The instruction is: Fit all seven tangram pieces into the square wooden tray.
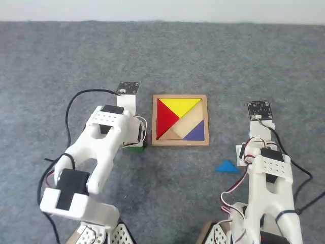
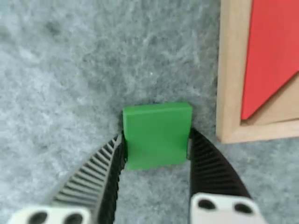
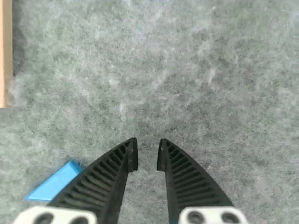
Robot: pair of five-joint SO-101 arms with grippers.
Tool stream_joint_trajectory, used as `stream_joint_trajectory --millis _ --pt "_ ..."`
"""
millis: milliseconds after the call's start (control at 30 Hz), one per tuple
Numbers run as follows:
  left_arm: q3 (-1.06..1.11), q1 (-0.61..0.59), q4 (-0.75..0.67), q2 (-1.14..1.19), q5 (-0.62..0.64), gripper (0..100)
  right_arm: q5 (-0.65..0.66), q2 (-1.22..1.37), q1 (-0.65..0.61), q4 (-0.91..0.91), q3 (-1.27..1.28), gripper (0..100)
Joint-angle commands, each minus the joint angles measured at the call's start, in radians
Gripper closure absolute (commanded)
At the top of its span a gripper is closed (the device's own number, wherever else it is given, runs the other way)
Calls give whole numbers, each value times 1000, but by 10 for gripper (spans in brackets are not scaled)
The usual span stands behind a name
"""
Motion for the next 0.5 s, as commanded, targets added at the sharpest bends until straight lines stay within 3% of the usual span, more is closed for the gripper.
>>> stream_joint_trajectory --millis 0,267,467 --pt "-27 0 -6 -3 -12 852 -2 -41 10 7 -6 919" --pt "-24 0 0 -15 -18 892 -2 -41 10 4 -6 919" --pt "90 37 -12 -199 -37 889 -2 -41 8 2 -6 919"
